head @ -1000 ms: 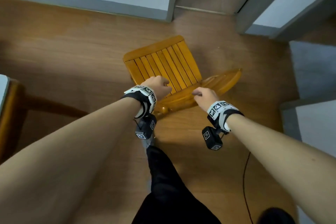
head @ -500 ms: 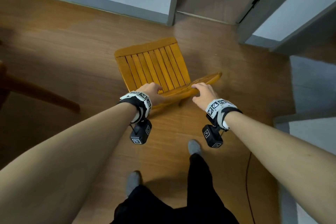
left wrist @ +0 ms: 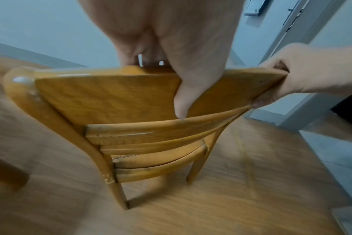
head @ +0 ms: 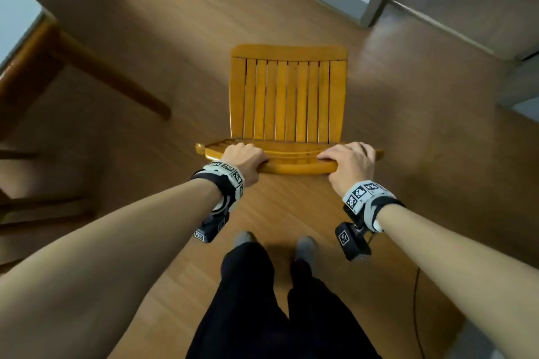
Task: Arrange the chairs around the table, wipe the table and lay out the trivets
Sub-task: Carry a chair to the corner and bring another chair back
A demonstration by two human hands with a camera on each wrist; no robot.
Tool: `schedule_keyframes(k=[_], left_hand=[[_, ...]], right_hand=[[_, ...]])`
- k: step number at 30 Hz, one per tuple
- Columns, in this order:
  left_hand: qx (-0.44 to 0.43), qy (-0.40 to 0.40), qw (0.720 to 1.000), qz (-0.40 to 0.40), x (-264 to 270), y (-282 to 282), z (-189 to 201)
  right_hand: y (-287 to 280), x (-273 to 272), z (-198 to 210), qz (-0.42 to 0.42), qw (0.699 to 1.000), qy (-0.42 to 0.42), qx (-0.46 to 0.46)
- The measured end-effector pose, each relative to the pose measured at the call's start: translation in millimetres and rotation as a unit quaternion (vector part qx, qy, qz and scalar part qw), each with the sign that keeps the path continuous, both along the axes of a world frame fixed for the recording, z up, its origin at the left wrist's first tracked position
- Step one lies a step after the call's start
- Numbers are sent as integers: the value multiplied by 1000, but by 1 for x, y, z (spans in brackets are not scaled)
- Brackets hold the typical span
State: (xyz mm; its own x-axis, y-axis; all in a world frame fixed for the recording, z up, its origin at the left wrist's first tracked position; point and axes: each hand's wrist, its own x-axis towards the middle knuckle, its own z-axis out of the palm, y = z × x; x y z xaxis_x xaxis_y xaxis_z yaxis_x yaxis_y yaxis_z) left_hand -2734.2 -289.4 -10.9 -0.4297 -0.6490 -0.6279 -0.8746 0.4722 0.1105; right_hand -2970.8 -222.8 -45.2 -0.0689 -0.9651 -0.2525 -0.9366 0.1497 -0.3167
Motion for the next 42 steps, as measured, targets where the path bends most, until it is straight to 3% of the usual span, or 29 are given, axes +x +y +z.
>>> schedule_keyframes(k=[5,12,25,32,42], left_hand=[[-21,22,1000,-2,-25,-51,5],[-37,28,998,-52,-54,-175,17],[-53,48,991,110,-29,-363,54],[-39,44,973,224,-12,-451,64],[-70,41,945,317,40,-569,75]], right_hand=[[-68,-30,6,1,1000,4,-29],[-211,-65,18,44,998,19,-30],[-460,-43,48,180,983,3,-21],[-589,-13,58,250,968,16,-15],[-752,59,79,339,940,16,-36]])
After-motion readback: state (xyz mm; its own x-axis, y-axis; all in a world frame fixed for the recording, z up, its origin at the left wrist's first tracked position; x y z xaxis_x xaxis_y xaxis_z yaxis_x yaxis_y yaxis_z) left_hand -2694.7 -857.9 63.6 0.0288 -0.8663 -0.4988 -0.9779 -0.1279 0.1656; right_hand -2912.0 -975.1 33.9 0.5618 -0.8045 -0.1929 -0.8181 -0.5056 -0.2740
